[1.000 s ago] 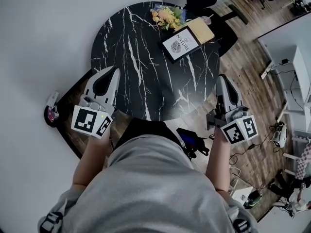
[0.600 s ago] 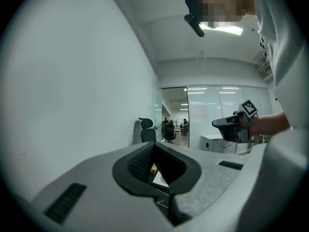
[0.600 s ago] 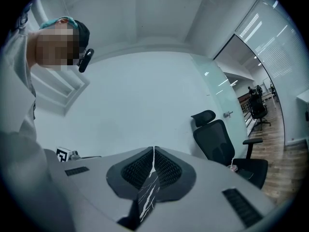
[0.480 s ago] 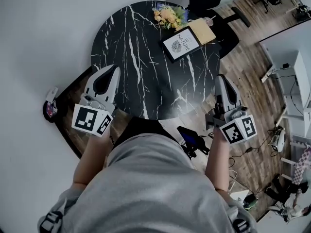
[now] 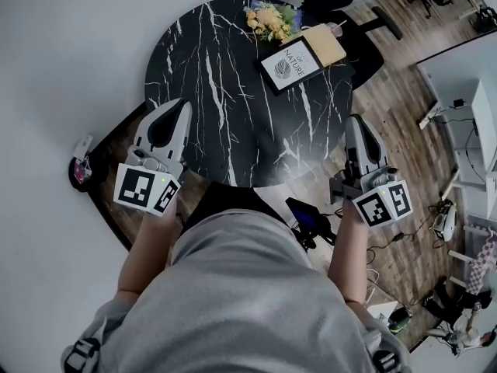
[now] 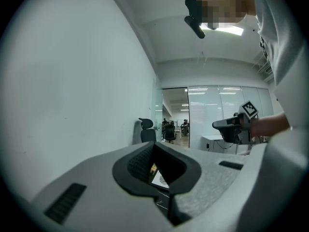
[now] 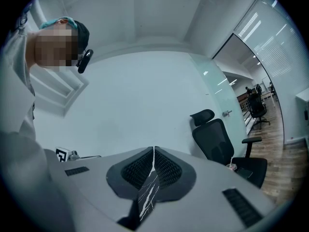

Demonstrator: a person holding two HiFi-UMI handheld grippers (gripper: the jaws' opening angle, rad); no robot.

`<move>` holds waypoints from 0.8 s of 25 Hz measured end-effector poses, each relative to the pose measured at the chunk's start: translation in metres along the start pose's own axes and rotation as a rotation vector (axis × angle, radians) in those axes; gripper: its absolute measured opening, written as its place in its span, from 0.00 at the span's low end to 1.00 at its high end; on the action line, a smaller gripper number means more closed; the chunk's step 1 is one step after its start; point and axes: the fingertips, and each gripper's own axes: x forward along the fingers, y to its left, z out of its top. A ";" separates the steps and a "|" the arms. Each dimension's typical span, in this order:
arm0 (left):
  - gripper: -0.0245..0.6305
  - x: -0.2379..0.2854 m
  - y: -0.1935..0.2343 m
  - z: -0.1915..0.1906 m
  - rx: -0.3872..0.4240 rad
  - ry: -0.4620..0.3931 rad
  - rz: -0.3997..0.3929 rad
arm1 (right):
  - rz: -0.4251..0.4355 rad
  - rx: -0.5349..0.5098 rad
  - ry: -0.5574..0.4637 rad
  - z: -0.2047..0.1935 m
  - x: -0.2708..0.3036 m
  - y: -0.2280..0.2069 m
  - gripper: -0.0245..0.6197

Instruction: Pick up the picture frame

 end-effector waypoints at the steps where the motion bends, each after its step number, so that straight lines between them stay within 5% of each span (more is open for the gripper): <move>1: 0.05 0.001 0.000 -0.001 0.000 0.003 -0.001 | 0.001 0.000 0.000 0.000 0.001 -0.001 0.08; 20: 0.05 0.017 -0.010 -0.032 -0.036 0.070 0.008 | 0.022 0.014 0.076 -0.016 0.022 -0.032 0.08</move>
